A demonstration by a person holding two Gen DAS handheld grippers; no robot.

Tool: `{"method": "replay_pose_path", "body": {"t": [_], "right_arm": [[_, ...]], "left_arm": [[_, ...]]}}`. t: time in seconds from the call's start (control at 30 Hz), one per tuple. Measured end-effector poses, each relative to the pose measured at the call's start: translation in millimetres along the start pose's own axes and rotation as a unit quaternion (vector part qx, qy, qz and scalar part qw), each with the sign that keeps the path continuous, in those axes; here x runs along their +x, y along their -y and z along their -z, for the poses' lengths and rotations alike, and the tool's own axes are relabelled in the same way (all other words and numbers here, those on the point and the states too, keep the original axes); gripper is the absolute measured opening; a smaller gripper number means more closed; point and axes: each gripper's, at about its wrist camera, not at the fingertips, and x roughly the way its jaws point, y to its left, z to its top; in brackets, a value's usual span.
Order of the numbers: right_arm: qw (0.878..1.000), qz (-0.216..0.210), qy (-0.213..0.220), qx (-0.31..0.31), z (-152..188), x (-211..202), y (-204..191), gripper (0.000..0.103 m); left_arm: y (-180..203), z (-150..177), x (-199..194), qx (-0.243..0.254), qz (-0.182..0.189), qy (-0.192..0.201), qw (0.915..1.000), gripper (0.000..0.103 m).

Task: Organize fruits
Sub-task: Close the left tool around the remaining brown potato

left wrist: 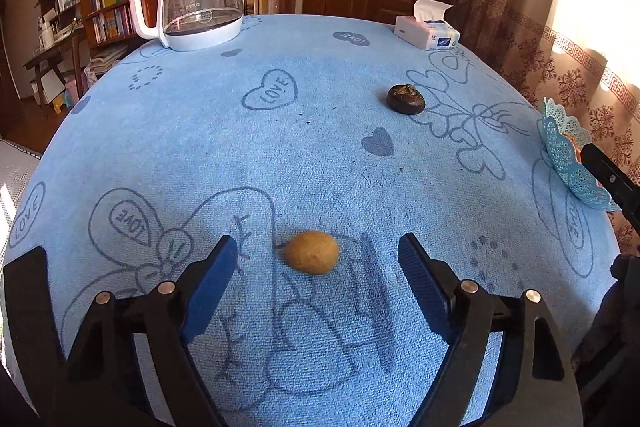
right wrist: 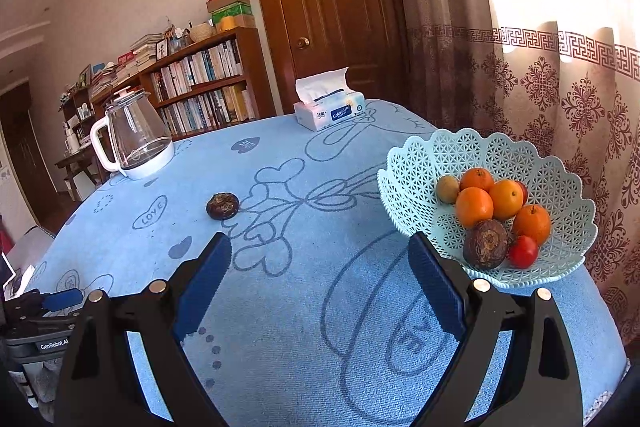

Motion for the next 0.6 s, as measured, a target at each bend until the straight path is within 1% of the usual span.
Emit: {"method": "replay_pose_path", "body": {"t": [0.1,0.17,0.23,0.37,0.43,0.6], "right_arm": [[1.000,-0.003,-0.003,-0.007,0.9,0.8,-3.0,0.091],[1.000,-0.005,-0.004,-0.010,0.9,1.4,-4.6,0.091],[1.000,-0.006,-0.005,-0.011,0.9,1.8,-4.8,0.091],[1.000,-0.006,-0.009,-0.011,1.5,3.1,-5.0,0.091],[1.000,-0.007,-0.010,-0.012,1.9,3.9,-5.9,0.091],[1.000,-0.008,-0.015,-0.010,2.0,6.1,-5.2,0.091]], "left_arm": [[-2.4,0.6,4.4,-0.008,0.003,-0.011,0.9999,0.070],[-4.5,0.6,8.4,-0.013,0.007,-0.019,0.9997,0.060],[-5.7,0.9,11.4,-0.017,0.009,-0.025,0.9995,0.054],[-6.0,1.2,13.4,-0.017,0.011,-0.028,0.9994,0.036],[-4.9,1.6,13.8,-0.014,0.013,-0.028,0.9994,0.029],[-2.9,2.2,12.9,-0.007,0.022,-0.025,0.9994,0.029]]}}
